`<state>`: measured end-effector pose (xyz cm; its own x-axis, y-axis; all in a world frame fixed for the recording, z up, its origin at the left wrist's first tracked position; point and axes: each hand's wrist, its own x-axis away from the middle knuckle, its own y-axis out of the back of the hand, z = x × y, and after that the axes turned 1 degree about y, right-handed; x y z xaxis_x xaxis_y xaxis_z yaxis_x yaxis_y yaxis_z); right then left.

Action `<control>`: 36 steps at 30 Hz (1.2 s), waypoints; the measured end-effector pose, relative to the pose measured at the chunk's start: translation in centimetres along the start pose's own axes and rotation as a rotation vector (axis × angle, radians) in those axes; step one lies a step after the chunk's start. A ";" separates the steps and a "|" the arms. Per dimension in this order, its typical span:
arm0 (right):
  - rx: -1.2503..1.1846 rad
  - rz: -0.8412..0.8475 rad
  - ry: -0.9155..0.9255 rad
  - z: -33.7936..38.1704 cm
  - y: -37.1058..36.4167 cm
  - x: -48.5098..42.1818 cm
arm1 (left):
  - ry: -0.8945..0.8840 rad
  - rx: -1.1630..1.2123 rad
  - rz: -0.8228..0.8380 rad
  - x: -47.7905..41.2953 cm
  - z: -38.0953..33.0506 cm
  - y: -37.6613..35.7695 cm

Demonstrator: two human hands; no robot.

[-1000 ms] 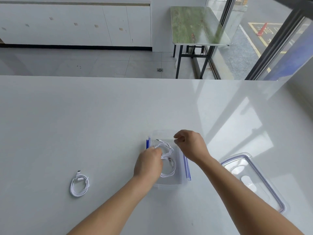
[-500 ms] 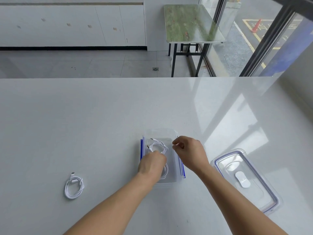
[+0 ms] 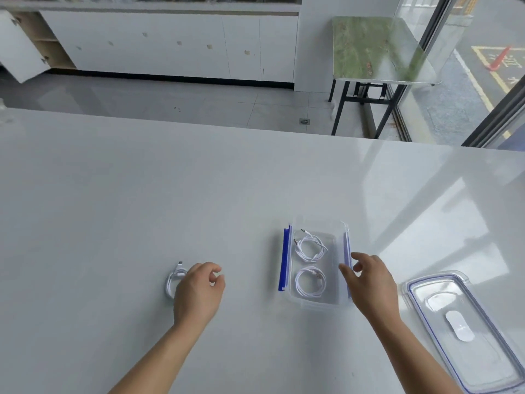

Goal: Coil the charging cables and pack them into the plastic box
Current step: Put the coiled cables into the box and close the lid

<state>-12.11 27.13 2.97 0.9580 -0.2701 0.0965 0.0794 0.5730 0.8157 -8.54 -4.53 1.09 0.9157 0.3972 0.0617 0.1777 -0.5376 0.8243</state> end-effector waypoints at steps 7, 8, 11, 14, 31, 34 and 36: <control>-0.024 0.014 -0.069 0.1 0.1 -0.4 | 0.216 -0.278 -0.023 -3.6 6.9 3.0; -0.032 0.019 -0.078 0.1 0.2 -0.4 | 0.228 -0.313 -0.006 -3.9 7.2 3.0; -0.063 0.032 -0.094 0.2 0.4 -0.3 | 0.212 -0.355 0.025 -4.5 7.6 2.4; -0.088 0.045 -0.109 0.2 0.4 -0.3 | 0.197 -0.363 0.023 -5.1 7.9 1.8; -0.117 0.068 -0.103 -0.1 0.2 -0.5 | 0.195 0.170 0.111 -2.1 -0.8 1.8; -0.122 0.071 -0.101 -0.3 0.3 -0.5 | 0.068 0.229 0.138 -1.6 -5.3 1.4; -0.129 0.076 -0.104 -0.4 0.3 -0.6 | -0.027 0.237 0.166 -1.5 -8.4 0.9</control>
<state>-12.53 27.78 2.92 0.9293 -0.2971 0.2192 0.0491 0.6878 0.7242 -12.77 0.63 6.45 0.9479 0.2714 0.1671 0.1011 -0.7533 0.6499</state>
